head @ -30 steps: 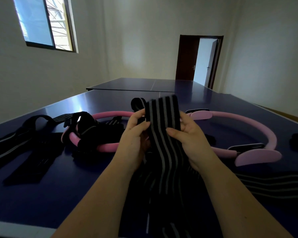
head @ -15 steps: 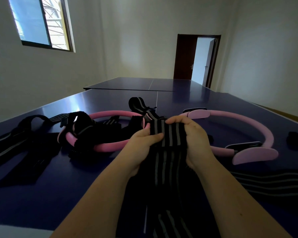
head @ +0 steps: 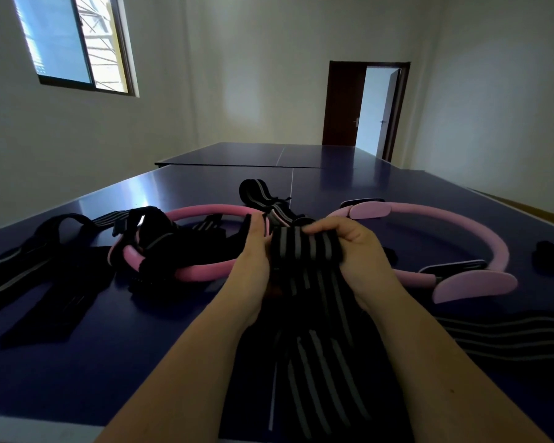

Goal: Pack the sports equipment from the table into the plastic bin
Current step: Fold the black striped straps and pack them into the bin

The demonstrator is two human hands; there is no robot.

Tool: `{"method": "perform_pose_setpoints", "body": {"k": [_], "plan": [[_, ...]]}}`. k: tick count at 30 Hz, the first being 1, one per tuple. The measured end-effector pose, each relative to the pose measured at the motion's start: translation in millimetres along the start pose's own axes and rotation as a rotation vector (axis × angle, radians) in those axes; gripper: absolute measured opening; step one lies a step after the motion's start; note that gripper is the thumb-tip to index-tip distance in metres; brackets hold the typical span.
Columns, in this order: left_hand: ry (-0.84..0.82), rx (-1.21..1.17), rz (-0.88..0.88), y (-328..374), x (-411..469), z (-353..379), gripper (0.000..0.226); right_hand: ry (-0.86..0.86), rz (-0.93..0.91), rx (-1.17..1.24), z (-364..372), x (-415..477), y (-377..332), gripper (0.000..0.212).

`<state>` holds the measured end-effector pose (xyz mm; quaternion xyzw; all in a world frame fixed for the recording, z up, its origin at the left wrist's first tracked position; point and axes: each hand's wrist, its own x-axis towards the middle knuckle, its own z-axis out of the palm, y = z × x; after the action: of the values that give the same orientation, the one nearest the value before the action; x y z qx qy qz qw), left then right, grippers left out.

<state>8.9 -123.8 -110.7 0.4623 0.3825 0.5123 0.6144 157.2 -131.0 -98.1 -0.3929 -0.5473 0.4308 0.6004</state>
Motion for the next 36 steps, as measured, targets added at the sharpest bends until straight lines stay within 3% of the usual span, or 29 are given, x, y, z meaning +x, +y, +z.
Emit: {"method": "perform_pose_setpoints", "body": {"k": [1, 4, 6, 9, 14, 16, 18, 21, 24, 27, 29, 32, 36], "plan": [[-0.009, -0.025, -0.024, -1, 1, 0, 0.072, -0.001, 0.014, -0.005, 0, -1, 0, 0.040], [-0.031, -0.041, 0.014, -4, 0, 1, 0.035, -0.086, 0.065, 0.020, 0, 0, 1, 0.039], [-0.003, -0.019, 0.076, -5, 0, 0, 0.022, -0.145, 0.096, 0.039, 1, -1, -1, 0.036], [0.035, -0.098, 0.117, -2, 0, 0, 0.022, -0.184, 0.073, 0.043, 3, -4, -6, 0.037], [0.125, -0.221, 0.150, 6, 3, -7, 0.027, 0.065, -0.181, -0.159, 1, -11, -10, 0.018], [0.169, -0.262, 0.170, 7, 5, -7, 0.027, -0.074, -0.246, -0.312, 3, -14, -11, 0.022], [0.223, -0.252, 0.213, 5, 8, -9, 0.021, -0.255, -0.181, -0.451, 7, -15, -11, 0.034], [0.305, -0.214, 0.265, 4, 10, -12, 0.014, -0.417, -0.158, -0.620, 7, -15, -8, 0.022], [0.327, -0.220, 0.264, 6, 11, -15, 0.010, -0.499, -0.122, -0.386, 1, -16, -15, 0.015], [0.308, -0.226, 0.266, 7, 10, -15, 0.008, -0.695, -0.055, -0.083, -5, -21, -26, 0.009], [0.257, -0.199, 0.276, 7, 8, -13, 0.012, -0.777, -0.059, -0.004, -6, -23, -26, 0.038], [0.212, -0.160, 0.310, 5, 5, -8, 0.018, -0.688, 0.005, 0.129, -7, -20, -25, 0.052], [0.261, -0.250, 0.329, 6, 8, -9, 0.011, -0.585, 0.021, 0.004, -9, -16, -23, 0.039]]}}
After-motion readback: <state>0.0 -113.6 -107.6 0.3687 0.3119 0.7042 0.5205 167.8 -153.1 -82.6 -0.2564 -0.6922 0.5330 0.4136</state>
